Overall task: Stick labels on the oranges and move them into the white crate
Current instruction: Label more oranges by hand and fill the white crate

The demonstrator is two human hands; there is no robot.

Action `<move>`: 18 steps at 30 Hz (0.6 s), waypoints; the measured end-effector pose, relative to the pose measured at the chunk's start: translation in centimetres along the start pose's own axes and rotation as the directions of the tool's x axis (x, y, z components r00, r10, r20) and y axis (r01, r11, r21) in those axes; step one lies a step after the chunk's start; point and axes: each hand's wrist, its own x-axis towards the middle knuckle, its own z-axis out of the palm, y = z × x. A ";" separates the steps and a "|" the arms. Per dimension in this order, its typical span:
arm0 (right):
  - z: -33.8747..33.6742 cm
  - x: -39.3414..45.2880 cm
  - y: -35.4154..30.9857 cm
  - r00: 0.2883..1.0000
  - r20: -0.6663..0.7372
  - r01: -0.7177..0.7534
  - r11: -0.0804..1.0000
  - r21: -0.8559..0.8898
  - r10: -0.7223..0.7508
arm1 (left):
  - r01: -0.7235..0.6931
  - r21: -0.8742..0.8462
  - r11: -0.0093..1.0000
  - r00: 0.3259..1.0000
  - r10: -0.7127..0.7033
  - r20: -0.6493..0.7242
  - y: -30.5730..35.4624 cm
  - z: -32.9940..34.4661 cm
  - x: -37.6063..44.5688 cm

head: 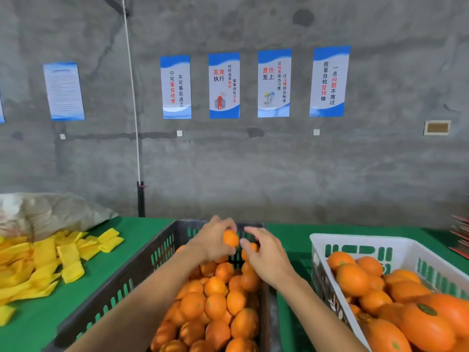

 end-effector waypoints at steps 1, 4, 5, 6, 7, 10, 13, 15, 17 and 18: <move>-0.9 -1.1 -0.9 0.999 -0.040 -0.012 0.997 0.076 0.015 | -0.092 -0.109 0.990 0.992 0.082 -0.096 1.9 -1.1 -1.5; -4.4 -5.6 -3.7 0.986 -0.154 -0.006 0.932 0.362 0.066 | -0.272 -0.343 0.899 0.932 0.157 -0.326 7.5 -3.2 -7.4; -5.6 -7.3 -4.5 0.980 -0.189 0.022 0.901 0.432 0.067 | -0.314 -0.391 0.865 0.910 0.156 -0.384 9.1 -3.3 -9.5; -6.7 -9.2 -5.2 0.974 -0.218 0.049 0.868 0.495 0.069 | -0.345 -0.419 0.840 0.889 0.149 -0.432 10.4 -3.1 -11.6; -7.6 -11.4 -5.9 0.971 -0.230 0.069 0.838 0.541 0.068 | -0.358 -0.436 0.826 0.875 0.134 -0.465 11.6 -2.7 -13.8; -8.7 -18.2 -6.5 0.966 -0.246 0.088 0.802 0.591 0.075 | -0.356 -0.427 0.831 0.873 0.133 -0.468 13.9 -0.3 -19.3; -8.1 -24.1 -5.8 0.964 -0.244 0.065 0.797 0.601 0.105 | -0.411 -0.280 0.867 0.831 0.231 -0.506 15.1 3.2 -23.8; -7.1 -27.7 -4.8 0.968 -0.215 0.025 0.804 0.594 0.128 | -0.418 -0.246 0.874 0.820 0.247 -0.516 15.2 6.0 -26.8; -5.5 -30.9 -3.6 0.979 -0.134 -0.048 0.809 0.586 0.155 | -0.352 -0.309 0.883 0.869 0.186 -0.459 14.4 9.2 -29.6; -4.5 -32.3 -2.8 0.981 -0.086 -0.094 0.809 0.580 0.175 | -0.305 -0.350 0.885 0.899 0.147 -0.412 13.9 10.9 -30.9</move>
